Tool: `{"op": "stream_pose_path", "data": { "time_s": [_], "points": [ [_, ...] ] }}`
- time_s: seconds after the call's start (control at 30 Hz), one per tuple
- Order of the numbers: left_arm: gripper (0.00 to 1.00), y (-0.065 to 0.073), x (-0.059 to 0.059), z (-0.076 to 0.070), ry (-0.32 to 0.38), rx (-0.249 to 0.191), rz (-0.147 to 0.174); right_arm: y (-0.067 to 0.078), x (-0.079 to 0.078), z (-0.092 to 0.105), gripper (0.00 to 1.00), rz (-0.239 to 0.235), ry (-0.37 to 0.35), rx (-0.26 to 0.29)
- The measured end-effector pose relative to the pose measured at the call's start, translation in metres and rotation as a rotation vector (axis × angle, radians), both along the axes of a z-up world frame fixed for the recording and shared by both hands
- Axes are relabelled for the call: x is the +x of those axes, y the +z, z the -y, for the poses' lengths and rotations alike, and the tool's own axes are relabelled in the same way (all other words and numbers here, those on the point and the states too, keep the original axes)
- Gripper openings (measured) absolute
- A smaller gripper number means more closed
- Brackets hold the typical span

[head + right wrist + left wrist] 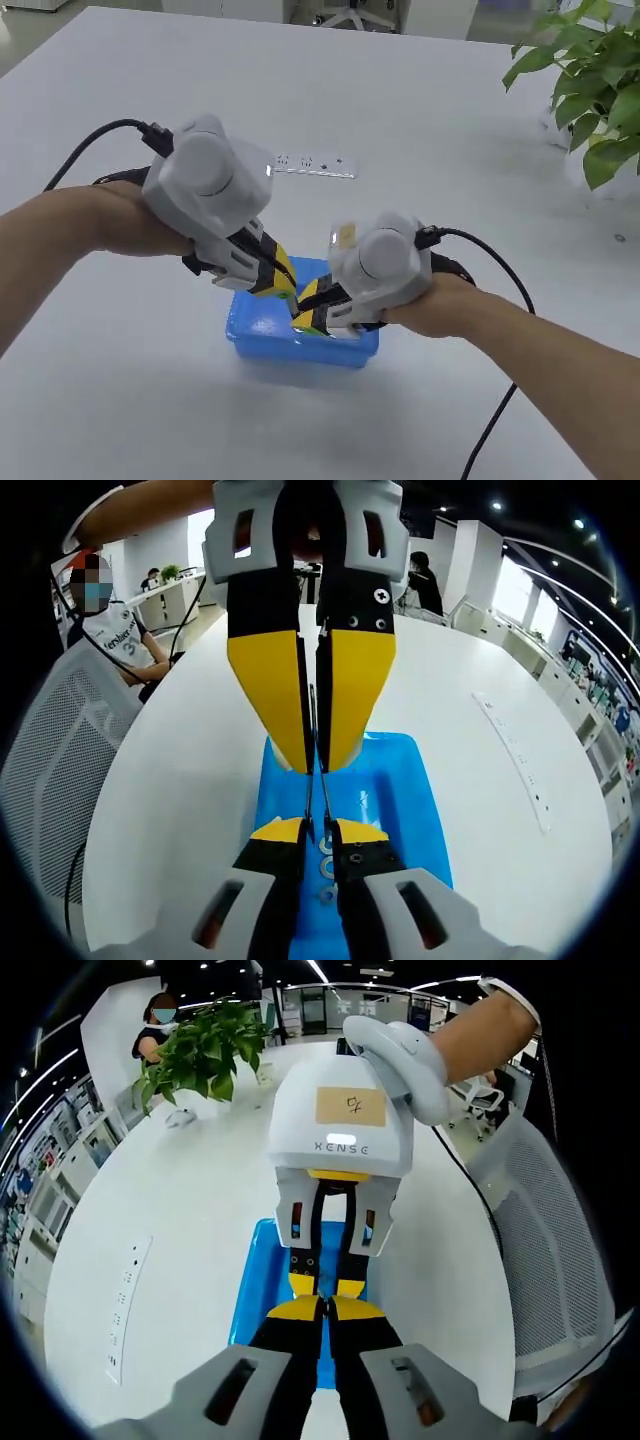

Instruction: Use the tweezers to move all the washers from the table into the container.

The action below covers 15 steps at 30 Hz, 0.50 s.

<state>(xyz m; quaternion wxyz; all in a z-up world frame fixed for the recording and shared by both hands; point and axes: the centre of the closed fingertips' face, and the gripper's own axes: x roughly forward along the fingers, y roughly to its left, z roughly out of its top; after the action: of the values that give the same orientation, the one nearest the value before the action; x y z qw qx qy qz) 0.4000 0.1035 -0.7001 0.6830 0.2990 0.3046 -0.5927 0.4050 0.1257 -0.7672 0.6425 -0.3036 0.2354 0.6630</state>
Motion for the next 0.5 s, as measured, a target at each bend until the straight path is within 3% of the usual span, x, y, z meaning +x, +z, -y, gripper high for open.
{"op": "stream_pose_path", "data": {
  "time_s": [0.5],
  "points": [
    [0.06, 0.016, -0.011, -0.005, 0.000, 0.002, 0.012, 0.017, -0.009, -0.001, 0.12, 0.016, 0.008, 0.032]
  ]
}}
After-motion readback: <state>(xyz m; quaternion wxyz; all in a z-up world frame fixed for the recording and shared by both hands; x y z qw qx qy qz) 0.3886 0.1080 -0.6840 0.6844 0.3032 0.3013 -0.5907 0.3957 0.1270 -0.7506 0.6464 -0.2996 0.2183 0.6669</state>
